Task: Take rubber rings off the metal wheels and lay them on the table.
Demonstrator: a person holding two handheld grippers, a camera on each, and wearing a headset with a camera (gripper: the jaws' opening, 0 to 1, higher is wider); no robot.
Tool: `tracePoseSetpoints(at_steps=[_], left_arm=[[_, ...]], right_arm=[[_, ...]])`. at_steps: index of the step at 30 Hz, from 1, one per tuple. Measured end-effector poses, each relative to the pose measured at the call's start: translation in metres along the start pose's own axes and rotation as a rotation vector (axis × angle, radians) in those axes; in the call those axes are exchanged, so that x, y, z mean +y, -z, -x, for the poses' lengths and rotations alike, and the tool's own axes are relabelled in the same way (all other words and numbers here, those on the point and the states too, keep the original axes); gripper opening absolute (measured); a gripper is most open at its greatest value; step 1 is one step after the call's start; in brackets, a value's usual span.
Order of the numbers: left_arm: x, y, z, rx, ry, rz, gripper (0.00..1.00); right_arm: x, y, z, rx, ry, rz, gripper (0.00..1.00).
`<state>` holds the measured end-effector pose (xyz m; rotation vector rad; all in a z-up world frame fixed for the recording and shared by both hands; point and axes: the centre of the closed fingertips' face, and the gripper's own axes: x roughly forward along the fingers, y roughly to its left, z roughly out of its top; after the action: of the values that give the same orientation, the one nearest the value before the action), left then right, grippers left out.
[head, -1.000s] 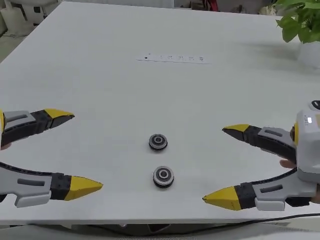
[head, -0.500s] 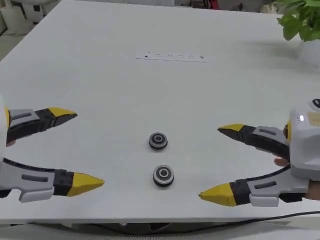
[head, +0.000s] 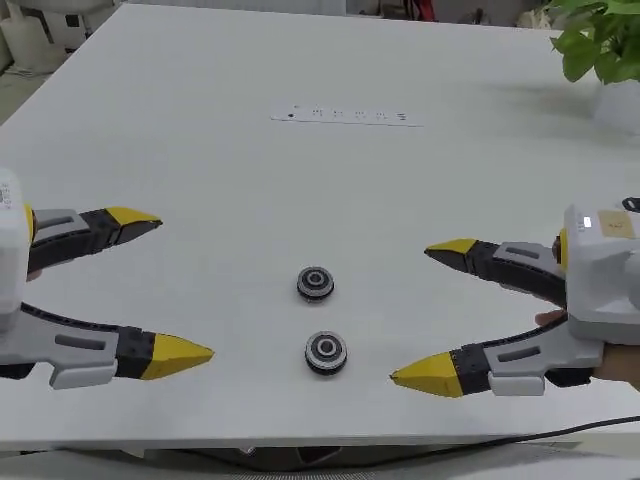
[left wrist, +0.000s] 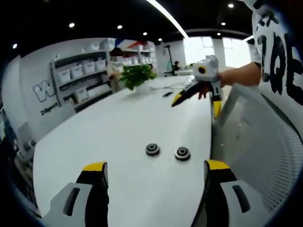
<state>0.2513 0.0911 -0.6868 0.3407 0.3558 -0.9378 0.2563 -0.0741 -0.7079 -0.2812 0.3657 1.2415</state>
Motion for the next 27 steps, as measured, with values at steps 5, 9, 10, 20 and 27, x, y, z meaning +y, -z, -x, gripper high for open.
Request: tracePoseSetpoints(at_steps=[5, 9, 10, 20, 27], left_arm=[[0.002, -0.003, -0.002, -0.002, 0.003, -0.012, 0.83], [0.001, -0.005, -0.004, -0.002, 0.016, -0.019, 0.83], [0.001, -0.005, -0.004, 0.001, 0.018, -0.024, 0.83], [0.003, -0.006, -0.011, 0.016, 0.044, -0.045, 0.81], [0.001, -0.003, -0.018, 0.030, 0.063, -0.053, 0.79]], right_arm=[[0.000, -0.003, -0.002, 0.006, -0.011, 0.018, 0.84], [-0.002, -0.006, -0.003, 0.005, -0.013, 0.028, 0.83], [-0.002, -0.006, -0.004, 0.006, -0.015, 0.031, 0.82], [-0.007, -0.005, -0.006, 0.023, -0.024, 0.055, 0.77], [-0.011, 0.001, -0.009, 0.036, -0.034, 0.050, 0.73]])
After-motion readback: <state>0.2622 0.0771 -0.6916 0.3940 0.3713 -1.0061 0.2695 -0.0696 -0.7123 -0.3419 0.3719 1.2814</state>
